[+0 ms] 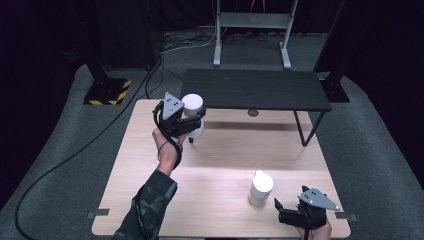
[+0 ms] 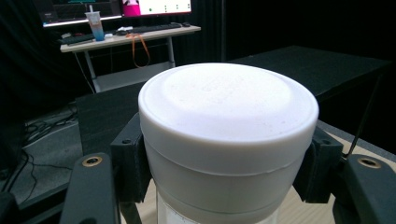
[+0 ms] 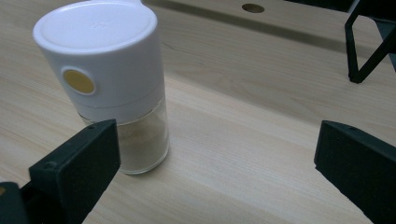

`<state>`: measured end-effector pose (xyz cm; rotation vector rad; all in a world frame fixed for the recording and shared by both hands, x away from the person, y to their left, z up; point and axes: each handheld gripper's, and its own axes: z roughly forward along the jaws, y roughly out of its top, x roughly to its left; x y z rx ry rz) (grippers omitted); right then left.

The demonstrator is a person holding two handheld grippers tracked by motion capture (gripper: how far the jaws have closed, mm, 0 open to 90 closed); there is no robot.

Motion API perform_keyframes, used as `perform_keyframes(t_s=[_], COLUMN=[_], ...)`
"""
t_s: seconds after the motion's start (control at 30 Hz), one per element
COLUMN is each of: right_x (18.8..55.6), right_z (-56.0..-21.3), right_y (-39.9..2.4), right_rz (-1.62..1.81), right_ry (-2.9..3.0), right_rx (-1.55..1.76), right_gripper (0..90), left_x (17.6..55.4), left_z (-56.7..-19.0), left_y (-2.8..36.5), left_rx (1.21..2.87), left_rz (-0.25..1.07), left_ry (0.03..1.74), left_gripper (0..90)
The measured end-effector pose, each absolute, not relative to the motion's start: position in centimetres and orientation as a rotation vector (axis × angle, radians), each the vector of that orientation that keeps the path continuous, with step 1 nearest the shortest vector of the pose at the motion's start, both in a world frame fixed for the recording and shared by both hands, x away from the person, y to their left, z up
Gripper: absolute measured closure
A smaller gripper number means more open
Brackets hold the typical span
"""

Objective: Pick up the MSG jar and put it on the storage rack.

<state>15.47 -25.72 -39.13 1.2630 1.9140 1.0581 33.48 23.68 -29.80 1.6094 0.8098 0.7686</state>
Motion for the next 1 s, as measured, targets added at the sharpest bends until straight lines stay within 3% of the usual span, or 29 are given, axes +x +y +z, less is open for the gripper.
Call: perform_keyframes(t_s=[1.0], right_x=[15.9], right_z=[-39.0], right_y=[-25.9], right_rz=[1.060], right_ry=[1.930], right_rx=[1.260], right_gripper=[0.0], left_x=[35.3], left_z=[-27.7], left_y=[22.4], left_rx=[1.613], left_rz=[0.781], left_ry=[0.794], left_gripper=[34.4])
